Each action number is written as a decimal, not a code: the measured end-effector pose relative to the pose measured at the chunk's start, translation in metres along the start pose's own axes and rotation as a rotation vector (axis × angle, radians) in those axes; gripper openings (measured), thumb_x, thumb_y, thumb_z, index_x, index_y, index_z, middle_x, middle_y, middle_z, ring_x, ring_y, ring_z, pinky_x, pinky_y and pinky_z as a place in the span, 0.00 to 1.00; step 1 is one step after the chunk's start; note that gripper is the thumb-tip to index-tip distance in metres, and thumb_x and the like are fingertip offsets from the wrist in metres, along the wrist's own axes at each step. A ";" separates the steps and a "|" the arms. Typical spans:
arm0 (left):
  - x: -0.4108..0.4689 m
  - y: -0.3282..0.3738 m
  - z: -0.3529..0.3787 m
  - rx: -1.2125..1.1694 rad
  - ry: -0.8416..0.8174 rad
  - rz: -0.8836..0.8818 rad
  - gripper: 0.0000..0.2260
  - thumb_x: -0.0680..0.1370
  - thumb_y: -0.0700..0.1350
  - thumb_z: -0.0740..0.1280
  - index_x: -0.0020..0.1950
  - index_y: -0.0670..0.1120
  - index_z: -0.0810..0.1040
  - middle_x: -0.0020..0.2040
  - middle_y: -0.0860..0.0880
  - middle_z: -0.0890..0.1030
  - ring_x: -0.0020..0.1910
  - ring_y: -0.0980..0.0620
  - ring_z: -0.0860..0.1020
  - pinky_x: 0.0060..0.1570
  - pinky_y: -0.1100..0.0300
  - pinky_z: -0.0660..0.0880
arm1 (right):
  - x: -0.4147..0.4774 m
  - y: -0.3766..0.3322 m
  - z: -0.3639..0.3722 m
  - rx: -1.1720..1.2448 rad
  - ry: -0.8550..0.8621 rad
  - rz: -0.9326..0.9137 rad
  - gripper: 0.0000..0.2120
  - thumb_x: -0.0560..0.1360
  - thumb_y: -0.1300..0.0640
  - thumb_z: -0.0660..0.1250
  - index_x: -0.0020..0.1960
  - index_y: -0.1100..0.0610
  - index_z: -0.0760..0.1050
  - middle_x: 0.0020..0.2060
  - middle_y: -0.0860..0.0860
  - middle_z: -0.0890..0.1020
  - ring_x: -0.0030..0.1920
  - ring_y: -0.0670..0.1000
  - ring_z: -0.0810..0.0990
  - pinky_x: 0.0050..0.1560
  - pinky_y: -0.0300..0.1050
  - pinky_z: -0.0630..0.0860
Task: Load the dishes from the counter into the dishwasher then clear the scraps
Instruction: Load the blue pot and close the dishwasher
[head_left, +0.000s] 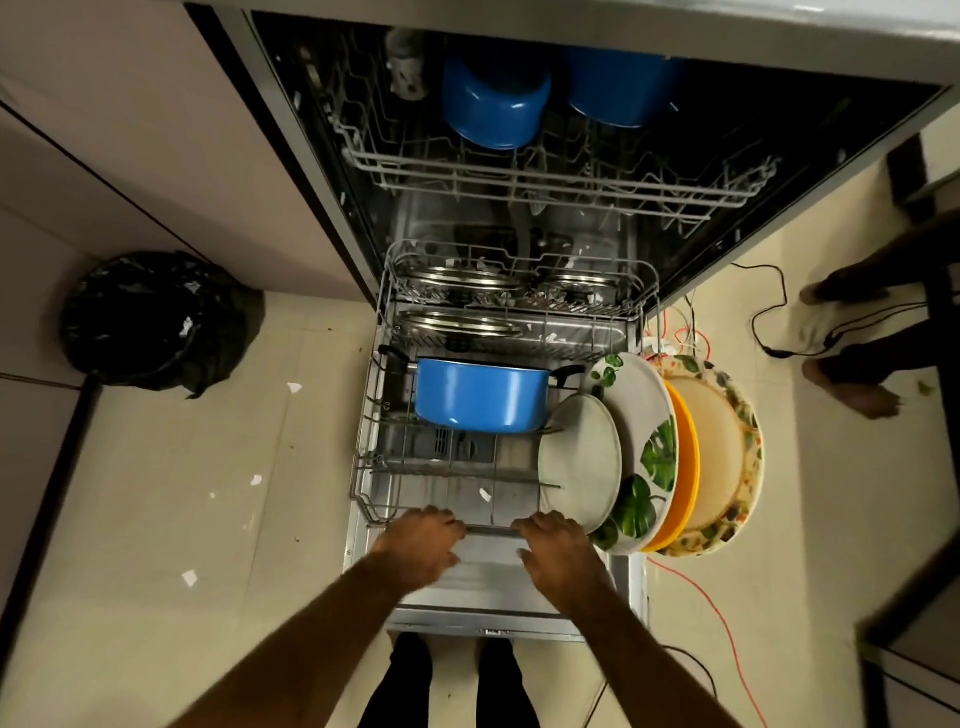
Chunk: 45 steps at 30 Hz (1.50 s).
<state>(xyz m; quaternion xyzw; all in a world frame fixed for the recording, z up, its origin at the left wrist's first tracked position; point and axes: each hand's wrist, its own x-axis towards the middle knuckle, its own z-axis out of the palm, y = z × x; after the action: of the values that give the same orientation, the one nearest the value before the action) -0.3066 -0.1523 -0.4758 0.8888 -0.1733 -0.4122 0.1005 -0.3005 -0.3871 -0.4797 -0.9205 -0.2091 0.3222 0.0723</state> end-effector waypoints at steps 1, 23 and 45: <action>0.001 0.003 0.007 -0.006 -0.012 -0.029 0.19 0.82 0.53 0.65 0.72 0.48 0.72 0.69 0.48 0.75 0.66 0.48 0.74 0.67 0.50 0.72 | 0.001 0.002 0.002 -0.037 -0.004 0.024 0.17 0.68 0.55 0.80 0.56 0.48 0.84 0.47 0.47 0.85 0.48 0.51 0.84 0.48 0.47 0.81; 0.096 -0.017 -0.091 -0.063 0.296 -0.188 0.12 0.84 0.50 0.60 0.65 0.48 0.74 0.58 0.45 0.79 0.57 0.45 0.80 0.54 0.52 0.77 | 0.105 0.036 -0.073 -0.122 0.273 0.152 0.08 0.71 0.53 0.79 0.46 0.54 0.83 0.41 0.52 0.84 0.33 0.55 0.85 0.30 0.47 0.80; 0.241 -0.072 -0.249 -0.051 0.619 -0.349 0.08 0.83 0.39 0.62 0.60 0.40 0.77 0.55 0.39 0.79 0.55 0.42 0.79 0.49 0.52 0.77 | 0.307 0.103 -0.211 -0.030 0.368 0.097 0.09 0.82 0.61 0.63 0.56 0.61 0.81 0.52 0.59 0.83 0.52 0.59 0.83 0.43 0.44 0.67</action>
<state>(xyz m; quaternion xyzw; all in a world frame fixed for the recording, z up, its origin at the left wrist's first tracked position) 0.0456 -0.1711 -0.5081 0.9850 0.0300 -0.1382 0.0984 0.0826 -0.3472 -0.5151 -0.9738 -0.1524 0.1484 0.0800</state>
